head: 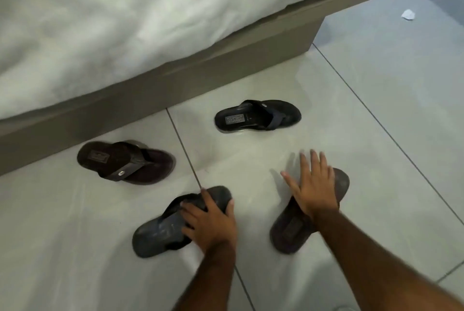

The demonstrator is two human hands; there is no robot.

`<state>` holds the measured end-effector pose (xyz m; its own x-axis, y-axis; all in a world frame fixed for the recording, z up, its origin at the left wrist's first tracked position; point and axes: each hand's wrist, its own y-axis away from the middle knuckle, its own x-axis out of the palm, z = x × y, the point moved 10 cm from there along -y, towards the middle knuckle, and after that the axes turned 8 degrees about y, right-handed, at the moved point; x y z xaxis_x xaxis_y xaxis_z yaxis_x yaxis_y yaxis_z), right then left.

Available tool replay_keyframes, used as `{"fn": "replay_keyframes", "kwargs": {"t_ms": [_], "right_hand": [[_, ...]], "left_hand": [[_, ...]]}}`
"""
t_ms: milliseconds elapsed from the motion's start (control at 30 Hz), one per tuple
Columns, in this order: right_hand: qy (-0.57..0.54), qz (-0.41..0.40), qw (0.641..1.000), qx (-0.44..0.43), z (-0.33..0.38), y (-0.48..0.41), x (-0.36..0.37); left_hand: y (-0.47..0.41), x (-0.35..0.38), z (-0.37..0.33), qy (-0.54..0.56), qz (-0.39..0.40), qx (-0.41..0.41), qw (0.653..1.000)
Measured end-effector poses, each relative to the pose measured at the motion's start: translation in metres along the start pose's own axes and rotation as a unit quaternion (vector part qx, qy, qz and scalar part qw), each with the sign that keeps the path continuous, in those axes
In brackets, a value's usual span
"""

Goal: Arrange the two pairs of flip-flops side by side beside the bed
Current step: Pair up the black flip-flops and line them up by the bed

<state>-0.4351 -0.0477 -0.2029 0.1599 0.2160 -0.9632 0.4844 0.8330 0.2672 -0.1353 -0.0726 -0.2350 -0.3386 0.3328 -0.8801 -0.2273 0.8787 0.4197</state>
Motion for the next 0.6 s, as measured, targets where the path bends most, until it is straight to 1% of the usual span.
{"fn": "replay_keyframes", "kwargs": {"t_ms": [100,167,200,267,333,367,400,467,533,600], "right_hand": [[-0.004,-0.008,0.998,-0.067,0.03,-0.058,-0.017],[0.0,-0.004,0.996,-0.091,0.051,-0.094,-0.026],[-0.002,0.01,0.996,-0.091,0.058,-0.109,-0.027],[-0.03,0.073,0.995,-0.063,0.062,-0.131,-0.019],[-0.065,0.137,0.988,-0.038,0.06,-0.137,-0.003],[-0.069,0.149,0.986,-0.035,0.059,-0.135,0.002],[-0.061,0.144,0.987,-0.037,0.058,-0.132,0.005],[-0.038,0.11,0.992,-0.044,0.057,-0.124,0.003],[-0.041,0.084,0.994,-0.051,0.058,-0.119,-0.002],[-0.049,0.076,0.994,-0.06,0.061,-0.116,-0.004]], "left_hand": [[-0.001,0.016,-0.037,-0.006,0.015,0.045,0.999],[-0.001,0.026,-0.058,-0.009,0.02,0.083,0.996],[-0.001,0.029,-0.068,-0.009,0.02,0.104,0.994],[-0.002,0.034,-0.084,-0.011,0.019,0.15,0.989],[-0.008,0.038,-0.097,-0.014,0.028,0.191,0.981],[-0.012,0.038,-0.103,-0.019,0.036,0.211,0.977],[-0.017,0.038,-0.11,-0.026,0.042,0.231,0.972],[-0.026,0.032,-0.128,-0.04,0.047,0.271,0.961],[-0.033,0.026,-0.145,-0.045,0.053,0.3,0.951],[-0.037,0.02,-0.16,-0.042,0.058,0.318,0.945]]}}
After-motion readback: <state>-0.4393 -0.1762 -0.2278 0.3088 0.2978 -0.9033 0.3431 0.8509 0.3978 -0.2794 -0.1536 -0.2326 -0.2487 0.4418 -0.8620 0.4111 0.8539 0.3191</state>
